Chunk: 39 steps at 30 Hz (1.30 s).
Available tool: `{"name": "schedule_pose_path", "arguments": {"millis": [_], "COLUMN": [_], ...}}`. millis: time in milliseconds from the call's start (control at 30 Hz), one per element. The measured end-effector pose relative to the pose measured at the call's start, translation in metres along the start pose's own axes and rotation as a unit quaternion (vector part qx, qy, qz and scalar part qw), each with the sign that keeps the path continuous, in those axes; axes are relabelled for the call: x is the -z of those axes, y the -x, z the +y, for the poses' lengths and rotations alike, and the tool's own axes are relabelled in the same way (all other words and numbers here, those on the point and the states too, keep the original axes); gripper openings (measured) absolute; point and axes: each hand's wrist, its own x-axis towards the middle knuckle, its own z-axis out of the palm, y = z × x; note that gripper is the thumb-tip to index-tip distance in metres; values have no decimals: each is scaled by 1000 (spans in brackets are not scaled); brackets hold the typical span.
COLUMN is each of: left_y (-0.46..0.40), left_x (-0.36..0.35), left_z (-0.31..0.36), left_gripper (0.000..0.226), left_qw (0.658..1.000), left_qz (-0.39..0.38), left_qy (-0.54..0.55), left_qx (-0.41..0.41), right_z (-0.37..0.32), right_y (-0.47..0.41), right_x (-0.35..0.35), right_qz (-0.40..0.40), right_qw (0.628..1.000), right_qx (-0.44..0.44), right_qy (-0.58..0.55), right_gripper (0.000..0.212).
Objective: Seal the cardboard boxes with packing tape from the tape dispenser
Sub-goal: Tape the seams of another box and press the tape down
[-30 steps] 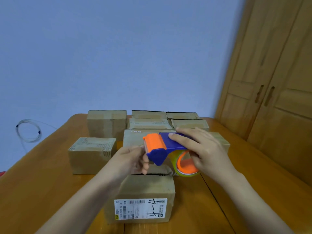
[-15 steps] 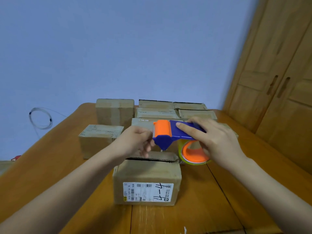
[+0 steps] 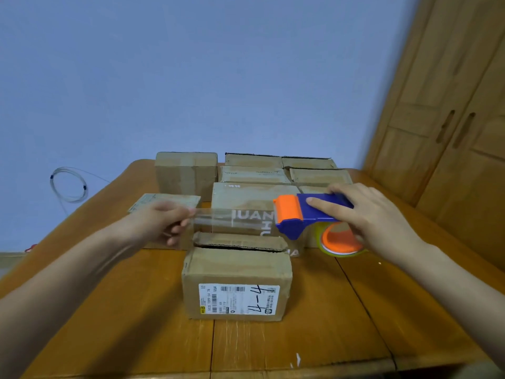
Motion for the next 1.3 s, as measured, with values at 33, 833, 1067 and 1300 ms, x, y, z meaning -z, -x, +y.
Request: {"name": "schedule_pose_path", "arguments": {"millis": [33, 833, 1067, 1300], "left_y": [2, 12, 12, 7], "left_x": [8, 23, 22, 19], "left_z": [-9, -68, -79, -88], "left_gripper": [40, 54, 51, 54], "left_qw": [1000, 999, 999, 998], "left_qz": [7, 18, 16, 21], "left_qy": [-1, 8, 21, 41], "left_qx": [3, -32, -21, -36], "right_z": [6, 12, 0, -20], "right_y": [8, 52, 60, 82], "right_x": [0, -24, -36, -62], "right_qz": [-8, -31, -44, -54], "right_qw": [1000, 999, 997, 986], "right_qx": [-9, -29, -48, -101], "right_qy": [-2, -25, -33, -118], "right_gripper": [95, 96, 103, 98]}}
